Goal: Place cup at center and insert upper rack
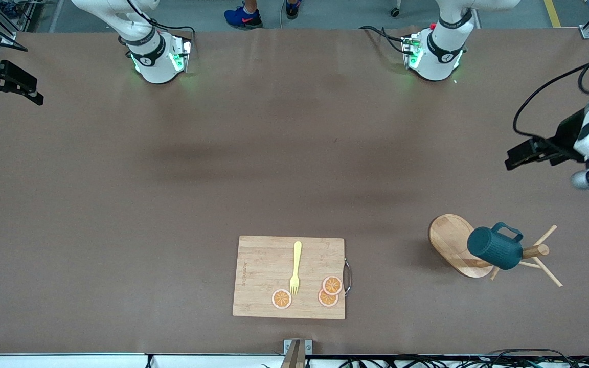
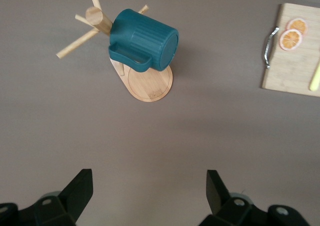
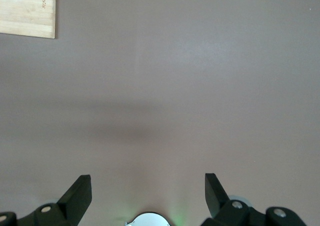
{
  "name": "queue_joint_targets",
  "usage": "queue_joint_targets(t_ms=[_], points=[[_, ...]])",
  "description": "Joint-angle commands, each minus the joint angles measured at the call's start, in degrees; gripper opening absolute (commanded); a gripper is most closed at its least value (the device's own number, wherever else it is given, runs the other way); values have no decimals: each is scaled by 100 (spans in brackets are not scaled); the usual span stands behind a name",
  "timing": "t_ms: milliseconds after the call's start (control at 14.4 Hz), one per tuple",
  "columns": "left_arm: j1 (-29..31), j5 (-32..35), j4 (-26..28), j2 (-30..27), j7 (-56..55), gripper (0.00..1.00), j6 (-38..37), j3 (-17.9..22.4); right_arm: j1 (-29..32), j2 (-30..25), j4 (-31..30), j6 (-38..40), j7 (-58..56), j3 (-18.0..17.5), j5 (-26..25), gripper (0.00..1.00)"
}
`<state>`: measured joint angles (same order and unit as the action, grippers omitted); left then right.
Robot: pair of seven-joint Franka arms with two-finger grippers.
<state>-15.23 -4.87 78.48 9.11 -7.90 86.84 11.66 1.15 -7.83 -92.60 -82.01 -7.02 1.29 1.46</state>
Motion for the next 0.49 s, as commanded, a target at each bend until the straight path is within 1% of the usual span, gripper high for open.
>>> queue_joint_targets(t_ms=[0,70,209,348,418], points=[[238,65,142,-312,481,100,-289,-120,60,-166,-171,-78,-63,-41,48,100],[370,74,185,-374,465,100,-464,-295,60,-166,-171,-69,-63,-41,48,100],[800,118,369,-567,412,100,-510,-804,60,-166,-162,-43,-54,-41,48,100],[1082,127,632,-795,412,100,-492,-1016,60,-157,-162,-34,-63,-41,48,100],[1266,127,860,-953,412,100,-458,-1208,60,-157,-162,-34,-63,-41,48,100]])
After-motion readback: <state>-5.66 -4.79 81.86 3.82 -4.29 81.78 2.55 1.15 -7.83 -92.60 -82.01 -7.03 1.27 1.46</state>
